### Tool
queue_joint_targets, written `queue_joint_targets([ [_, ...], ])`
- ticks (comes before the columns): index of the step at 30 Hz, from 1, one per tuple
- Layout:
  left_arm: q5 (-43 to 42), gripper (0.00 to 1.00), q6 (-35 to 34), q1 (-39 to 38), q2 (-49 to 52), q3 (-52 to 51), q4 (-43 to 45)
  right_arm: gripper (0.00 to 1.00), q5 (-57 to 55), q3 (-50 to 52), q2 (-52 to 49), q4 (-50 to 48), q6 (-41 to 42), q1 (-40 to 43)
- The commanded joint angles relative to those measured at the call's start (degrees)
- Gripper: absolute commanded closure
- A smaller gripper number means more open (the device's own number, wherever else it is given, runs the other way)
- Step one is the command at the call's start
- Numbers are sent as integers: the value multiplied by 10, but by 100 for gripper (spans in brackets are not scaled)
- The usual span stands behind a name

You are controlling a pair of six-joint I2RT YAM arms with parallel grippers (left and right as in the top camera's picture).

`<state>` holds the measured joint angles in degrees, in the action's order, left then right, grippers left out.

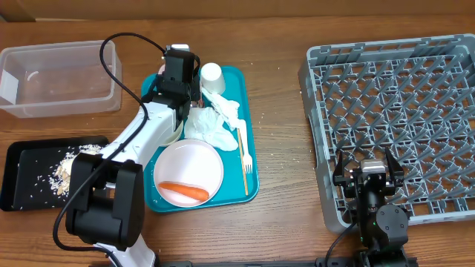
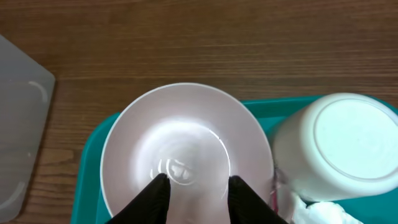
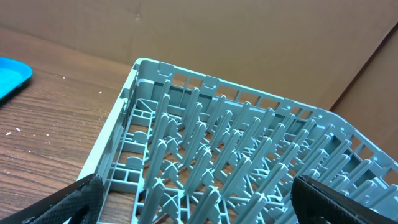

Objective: Sort waste into correct bins and load items into the dishwasher rack
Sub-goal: 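Return the empty pink bowl to the back of the teal tray, then move the left gripper down to the carrot on the white plate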

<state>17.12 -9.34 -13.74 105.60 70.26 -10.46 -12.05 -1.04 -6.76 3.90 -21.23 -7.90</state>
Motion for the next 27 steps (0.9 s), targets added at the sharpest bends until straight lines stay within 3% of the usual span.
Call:
queue_joint_targets([
  [1,-11,64,-5,3,3,8,2,0,-3,5,0,-3,0,2],
  [10,-11,55,-6,2,-58,20,-4,0,-3,5,0,-3,0,2],
  [14,-24,45,-14,2,-135,20,-76,0,-3,5,0,-3,0,2],
  [17,-42,45,-44,2,-193,20,-157,0,-3,5,0,-3,0,2],
  [20,-106,41,-56,2,-250,20,-245,0,-3,5,0,-3,0,2],
  [23,-189,23,-57,2,-293,20,-329,0,-3,5,0,-3,0,2],
  [27,-303,19,-54,2,-311,20,-421,0,-3,5,0,-3,0,2],
])
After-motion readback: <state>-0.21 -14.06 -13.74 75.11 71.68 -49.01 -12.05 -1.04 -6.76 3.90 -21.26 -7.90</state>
